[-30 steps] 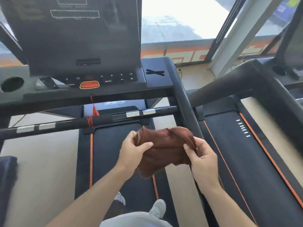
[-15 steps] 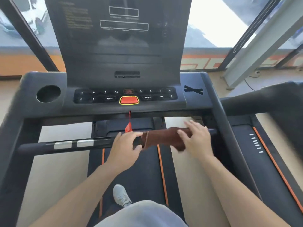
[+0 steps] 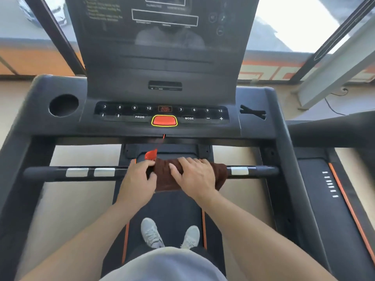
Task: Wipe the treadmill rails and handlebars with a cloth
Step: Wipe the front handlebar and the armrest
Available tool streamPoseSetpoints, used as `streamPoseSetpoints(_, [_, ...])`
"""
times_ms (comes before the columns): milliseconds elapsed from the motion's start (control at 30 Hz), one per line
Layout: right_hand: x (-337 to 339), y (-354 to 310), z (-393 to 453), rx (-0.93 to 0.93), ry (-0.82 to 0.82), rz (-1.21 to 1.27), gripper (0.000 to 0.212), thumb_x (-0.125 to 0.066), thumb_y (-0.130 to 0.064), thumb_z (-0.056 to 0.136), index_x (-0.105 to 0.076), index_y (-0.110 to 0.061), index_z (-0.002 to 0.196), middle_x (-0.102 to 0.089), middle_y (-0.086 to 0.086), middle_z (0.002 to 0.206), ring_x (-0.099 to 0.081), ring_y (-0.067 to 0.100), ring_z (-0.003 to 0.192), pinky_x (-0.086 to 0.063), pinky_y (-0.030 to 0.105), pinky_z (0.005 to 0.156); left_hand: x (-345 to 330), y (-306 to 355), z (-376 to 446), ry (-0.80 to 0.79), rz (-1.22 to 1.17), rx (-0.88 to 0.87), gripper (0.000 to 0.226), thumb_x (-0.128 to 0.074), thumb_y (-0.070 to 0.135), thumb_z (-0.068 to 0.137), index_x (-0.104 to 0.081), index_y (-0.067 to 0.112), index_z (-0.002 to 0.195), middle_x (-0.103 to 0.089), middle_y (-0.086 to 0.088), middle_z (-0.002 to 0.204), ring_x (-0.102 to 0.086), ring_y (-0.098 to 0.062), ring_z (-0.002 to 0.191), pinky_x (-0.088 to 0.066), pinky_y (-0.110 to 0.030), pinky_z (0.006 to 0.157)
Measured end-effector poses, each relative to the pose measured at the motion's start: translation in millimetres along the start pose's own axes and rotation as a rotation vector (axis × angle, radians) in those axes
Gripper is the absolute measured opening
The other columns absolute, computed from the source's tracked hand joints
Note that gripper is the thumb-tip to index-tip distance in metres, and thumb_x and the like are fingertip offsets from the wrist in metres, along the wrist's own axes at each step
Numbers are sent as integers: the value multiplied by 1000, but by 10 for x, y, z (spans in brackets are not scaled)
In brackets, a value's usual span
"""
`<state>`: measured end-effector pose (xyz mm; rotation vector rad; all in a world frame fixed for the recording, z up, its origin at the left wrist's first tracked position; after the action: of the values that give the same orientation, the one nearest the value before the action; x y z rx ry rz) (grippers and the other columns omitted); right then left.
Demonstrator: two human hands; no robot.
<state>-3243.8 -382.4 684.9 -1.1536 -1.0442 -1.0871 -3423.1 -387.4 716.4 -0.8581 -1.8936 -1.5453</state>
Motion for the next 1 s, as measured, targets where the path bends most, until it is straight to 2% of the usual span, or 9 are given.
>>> streamPoseSetpoints(67, [20, 272, -9, -6, -24, -20, 51, -41, -57, 102, -68, -20, 79, -71, -1, 72, -68, 25, 69, -46, 40, 71, -59, 61, 9, -3, 36, -11, 29, -60, 16, 95, -68, 16, 122, -71, -5, 118, -51, -30, 130, -25, -46, 123])
streamPoseSetpoints(133, [96, 687, -75, -61, -70, -71, 54, -36, -56, 102, -67, -21, 75, -72, -1, 74, -68, 27, 71, -46, 40, 74, -140, 142, 21, 28, 73, -56, 21, -66, 28, 93, -72, 22, 112, -74, 2, 104, -62, -24, 110, -15, -44, 125])
streamPoseSetpoints(233, [331, 1562, -232, -213, -126, -176, 58, -26, -51, 100, -70, -21, 78, -76, 0, 84, -69, 27, 83, -46, 41, 86, -243, 172, 43, 75, 79, -20, 23, -70, 44, 89, -74, 29, 106, -73, 8, 104, -59, -19, 113, -10, -40, 122])
streamPoseSetpoints(333, [486, 2045, -344, -226, -113, -215, 55, -27, -42, 102, -73, -19, 82, -77, 1, 86, -68, 26, 86, -44, 39, 96, -336, 96, 69, 92, 85, -37, 15, -69, 40, 91, -72, 32, 103, -72, 8, 103, -57, -21, 117, -8, -43, 122])
streamPoseSetpoints(400, [438, 2009, -322, -259, -76, -214, 50, -31, -37, 101, -71, -21, 78, -77, 0, 85, -68, 25, 85, -42, 38, 97, -348, 39, 87, 86, 45, -43, 10, -65, 30, 95, -71, 31, 103, -70, 6, 101, -55, -22, 118, -4, -41, 122])
streamPoseSetpoints(533, [262, 1619, -268, -393, -19, -123, 49, -30, -37, 97, -70, -23, 74, -76, -3, 85, -67, 23, 88, -38, 40, 99, -304, 2, 76, 56, 2, -66, 22, -55, 15, 100, -70, 27, 109, -68, 8, 108, -53, -15, 120, 4, -39, 124])
streamPoseSetpoints(800, [35, -138, -134, -14, 40, 172, 37, -40, -43, 105, -68, -20, 108, -73, -3, 97, -65, 22, 92, -43, 40, 93, -264, 89, 79, 57, 40, -11, 25, -48, 15, 102, -69, 24, 113, -68, 5, 116, -51, -15, 126, 6, -39, 125])
streamPoseSetpoints(933, [-16, -106, -114, 157, -6, 154, 47, -39, -53, 107, -64, -18, 126, -72, -1, 103, -65, 24, 95, -43, 39, 90, -303, 73, 104, 64, 85, -5, 26, -47, 15, 102, -69, 24, 113, -69, 1, 116, -53, -20, 125, -1, -41, 124])
streamPoseSetpoints(1000, [27, 127, -109, 182, 11, 108, 49, -39, -55, 107, -69, -18, 116, -73, 0, 95, -67, 26, 89, -45, 41, 84, -339, 46, 109, 81, 115, -8, 27, -47, 15, 102, -69, 26, 112, -70, 1, 117, -53, -22, 125, -3, -43, 124])
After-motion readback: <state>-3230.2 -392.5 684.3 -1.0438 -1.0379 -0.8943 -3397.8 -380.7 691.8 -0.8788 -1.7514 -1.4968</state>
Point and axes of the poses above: each hand's wrist, its own z-axis towards the middle knuckle, its own x-axis out of the back of the hand, y = z × x, the point moved 3 cm from there along z, towards the middle knuckle
